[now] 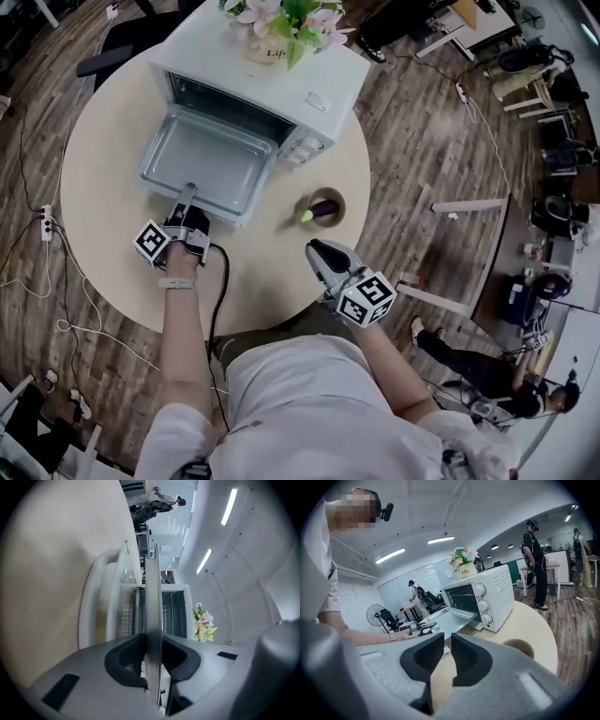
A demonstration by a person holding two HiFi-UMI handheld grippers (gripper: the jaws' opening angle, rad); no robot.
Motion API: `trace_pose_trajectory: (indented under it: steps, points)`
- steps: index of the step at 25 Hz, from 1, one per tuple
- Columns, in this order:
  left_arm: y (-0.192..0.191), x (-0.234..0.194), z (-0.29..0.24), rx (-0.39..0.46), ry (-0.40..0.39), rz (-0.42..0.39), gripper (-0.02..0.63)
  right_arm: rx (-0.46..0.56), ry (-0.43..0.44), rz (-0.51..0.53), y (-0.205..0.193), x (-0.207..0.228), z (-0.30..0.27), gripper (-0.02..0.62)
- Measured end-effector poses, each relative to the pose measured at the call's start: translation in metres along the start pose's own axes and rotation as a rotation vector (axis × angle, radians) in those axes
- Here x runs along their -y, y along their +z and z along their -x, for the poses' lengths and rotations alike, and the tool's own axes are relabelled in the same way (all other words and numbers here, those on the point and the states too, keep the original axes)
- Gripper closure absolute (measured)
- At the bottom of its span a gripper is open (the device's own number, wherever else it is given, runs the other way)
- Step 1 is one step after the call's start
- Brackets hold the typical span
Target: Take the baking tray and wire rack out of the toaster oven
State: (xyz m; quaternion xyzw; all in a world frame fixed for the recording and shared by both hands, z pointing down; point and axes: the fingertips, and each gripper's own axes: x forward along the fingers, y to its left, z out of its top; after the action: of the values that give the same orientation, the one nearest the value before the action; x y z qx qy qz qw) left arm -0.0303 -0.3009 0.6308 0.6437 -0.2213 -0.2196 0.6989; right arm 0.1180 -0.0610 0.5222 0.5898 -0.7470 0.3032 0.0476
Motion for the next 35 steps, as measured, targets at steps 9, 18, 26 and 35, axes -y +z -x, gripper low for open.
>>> trace_pose_trajectory:
  steps: [9, 18, 26, 35]
  points:
    - [0.015, 0.008, 0.086, 0.187, -0.041, 0.035, 0.537, -0.057, 0.123, 0.055, -0.007, -0.023, -0.011, 0.549]
    - [0.034, 0.01, 0.178, 0.376, -0.046, 0.031, 0.535, -0.13, 0.279, 0.113, -0.018, -0.065, -0.03, 0.549]
    - [0.044, -0.007, 0.252, 0.514, -0.03, 0.048, 0.535, -0.203, 0.385, 0.145, -0.036, -0.097, -0.048, 0.549]
    - [0.043, -0.032, 0.302, 0.532, 0.014, 0.057, 0.535, -0.272, 0.449, 0.172, -0.054, -0.118, -0.058, 0.549]
